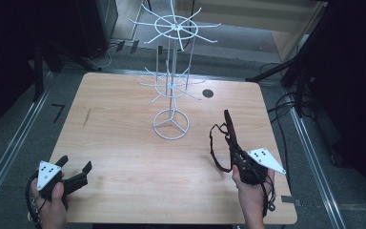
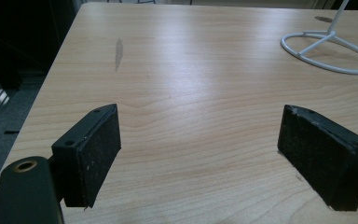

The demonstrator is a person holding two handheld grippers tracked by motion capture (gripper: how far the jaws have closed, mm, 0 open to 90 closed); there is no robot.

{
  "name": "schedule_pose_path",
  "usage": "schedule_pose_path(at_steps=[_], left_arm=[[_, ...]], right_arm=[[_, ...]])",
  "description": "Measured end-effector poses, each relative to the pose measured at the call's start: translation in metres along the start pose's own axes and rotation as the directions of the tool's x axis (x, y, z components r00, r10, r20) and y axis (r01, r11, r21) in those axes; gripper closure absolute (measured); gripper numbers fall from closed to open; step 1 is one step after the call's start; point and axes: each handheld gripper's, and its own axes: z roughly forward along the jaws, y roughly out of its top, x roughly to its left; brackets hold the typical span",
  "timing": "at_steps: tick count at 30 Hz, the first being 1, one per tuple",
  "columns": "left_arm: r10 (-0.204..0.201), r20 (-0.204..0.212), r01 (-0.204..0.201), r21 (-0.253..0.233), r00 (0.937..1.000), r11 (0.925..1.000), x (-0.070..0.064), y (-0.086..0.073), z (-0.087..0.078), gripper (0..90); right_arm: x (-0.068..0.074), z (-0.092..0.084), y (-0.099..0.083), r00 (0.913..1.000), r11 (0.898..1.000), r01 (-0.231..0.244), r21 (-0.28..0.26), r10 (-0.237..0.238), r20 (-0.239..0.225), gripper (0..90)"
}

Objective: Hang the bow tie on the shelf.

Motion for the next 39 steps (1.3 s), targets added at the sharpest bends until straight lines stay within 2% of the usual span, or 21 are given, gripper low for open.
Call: schedule_pose_path(at_steps=[18, 39], left_arm=[[-0.002, 0.005, 0.002, 0.004, 1.0000, 1.0000, 0.000, 0.000, 0.000, 14.0], [-0.008, 0.006, 0.008, 0.006, 1.0000, 0.9999, 0.001, 0.000, 0.000, 14.0]], right_arm=[[0.017, 0.002, 0.038, 0.9988, 0.998, 0.039, -0.059, -0.040, -0.028, 86.9], [0.033, 0.001, 0.070, 0.9957, 0.991, 0.063, -0.119, -0.070, -0.060, 86.9]])
